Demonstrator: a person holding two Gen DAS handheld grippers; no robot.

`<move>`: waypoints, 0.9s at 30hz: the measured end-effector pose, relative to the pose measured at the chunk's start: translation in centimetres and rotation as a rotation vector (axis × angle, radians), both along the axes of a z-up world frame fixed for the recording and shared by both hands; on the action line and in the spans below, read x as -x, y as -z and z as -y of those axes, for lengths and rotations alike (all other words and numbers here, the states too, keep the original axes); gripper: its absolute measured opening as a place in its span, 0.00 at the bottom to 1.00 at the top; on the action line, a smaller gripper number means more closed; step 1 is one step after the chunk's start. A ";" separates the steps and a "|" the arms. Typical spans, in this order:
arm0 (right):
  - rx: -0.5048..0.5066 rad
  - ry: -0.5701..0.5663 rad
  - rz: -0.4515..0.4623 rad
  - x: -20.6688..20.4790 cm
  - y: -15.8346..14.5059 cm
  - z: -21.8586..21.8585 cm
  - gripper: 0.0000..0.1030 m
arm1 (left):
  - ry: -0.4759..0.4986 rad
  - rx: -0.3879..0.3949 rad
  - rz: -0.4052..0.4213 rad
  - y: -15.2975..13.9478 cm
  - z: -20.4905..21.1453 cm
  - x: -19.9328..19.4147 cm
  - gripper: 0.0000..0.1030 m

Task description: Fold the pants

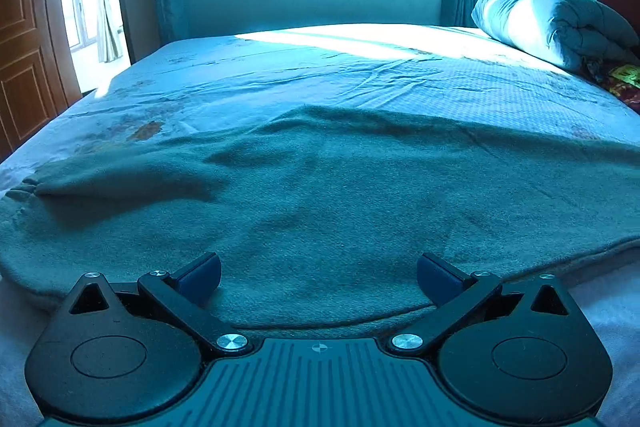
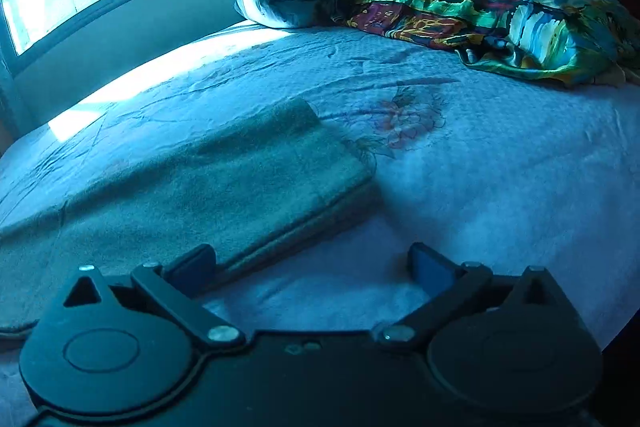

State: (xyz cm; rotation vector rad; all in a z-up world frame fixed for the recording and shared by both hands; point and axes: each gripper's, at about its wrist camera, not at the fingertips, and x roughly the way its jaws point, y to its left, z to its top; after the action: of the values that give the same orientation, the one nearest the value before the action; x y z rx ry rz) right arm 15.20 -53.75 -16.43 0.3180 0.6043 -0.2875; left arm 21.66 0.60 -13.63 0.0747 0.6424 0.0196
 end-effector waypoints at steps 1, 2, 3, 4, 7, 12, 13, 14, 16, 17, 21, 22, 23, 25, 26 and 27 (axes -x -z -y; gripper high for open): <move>0.001 0.002 -0.005 -0.1 0.0 0.0 0.94 | -0.003 0.003 -0.001 0.0 0.3 0.1 1.00; -0.004 0.002 -0.005 -0.1 0.0 0.0 0.94 | -0.007 0.004 -0.003 -0.1 0.5 0.1 1.00; -0.012 0.000 -0.003 0.0 0.0 0.1 0.94 | -0.007 0.005 -0.005 -0.2 0.8 0.0 1.00; -0.019 -0.001 0.000 0.0 0.1 0.2 0.94 | -0.003 0.007 -0.007 -0.2 1.2 0.0 1.00; -0.019 -0.001 0.001 0.0 0.1 0.2 0.94 | 0.023 0.011 -0.011 -0.3 2.9 -0.1 1.00; -0.219 -0.015 0.141 1.6 -0.5 1.6 0.94 | 0.098 0.038 -0.013 -0.4 8.0 -0.8 1.00; -0.295 0.001 0.166 1.8 -0.2 2.3 0.94 | 0.123 0.047 -0.003 -0.5 9.5 -0.9 1.00; -0.341 0.010 0.179 1.9 -0.1 2.9 0.93 | 0.144 0.048 0.007 -0.6 10.9 -1.0 1.00; -0.416 0.030 0.231 2.4 0.2 3.9 0.86 | 0.185 0.038 0.004 -0.3 13.9 -1.3 1.00; -0.456 0.040 0.248 2.7 0.4 4.4 0.82 | 0.200 0.038 -0.018 0.0 15.1 -1.5 1.00; -0.523 0.058 0.281 3.2 0.9 5.5 0.61 | 0.191 0.028 -0.025 1.0 18.7 -1.2 1.00; -0.544 0.060 0.296 3.3 1.1 5.8 0.59 | 0.192 0.034 -0.026 1.0 19.2 -1.0 1.00; -0.559 0.062 0.309 3.4 1.2 5.9 0.54 | 0.191 0.041 -0.029 1.0 19.7 -0.9 1.00; -0.612 0.077 0.320 3.2 1.6 6.4 0.53 | 0.200 0.039 -0.031 1.0 20.3 -0.7 1.00; -0.642 0.090 0.328 3.1 1.9 6.7 0.52 | 0.200 0.035 -0.030 1.0 20.5 -0.6 1.00; -0.673 0.100 0.342 3.1 2.2 6.9 0.52 | 0.198 0.037 -0.032 1.1 20.5 -0.6 1.00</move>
State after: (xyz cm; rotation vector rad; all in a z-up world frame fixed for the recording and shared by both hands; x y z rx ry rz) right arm 12.10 -60.67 -18.58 1.0254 0.3306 -0.1114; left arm 22.26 -19.88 -14.71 0.1029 0.6643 -0.1849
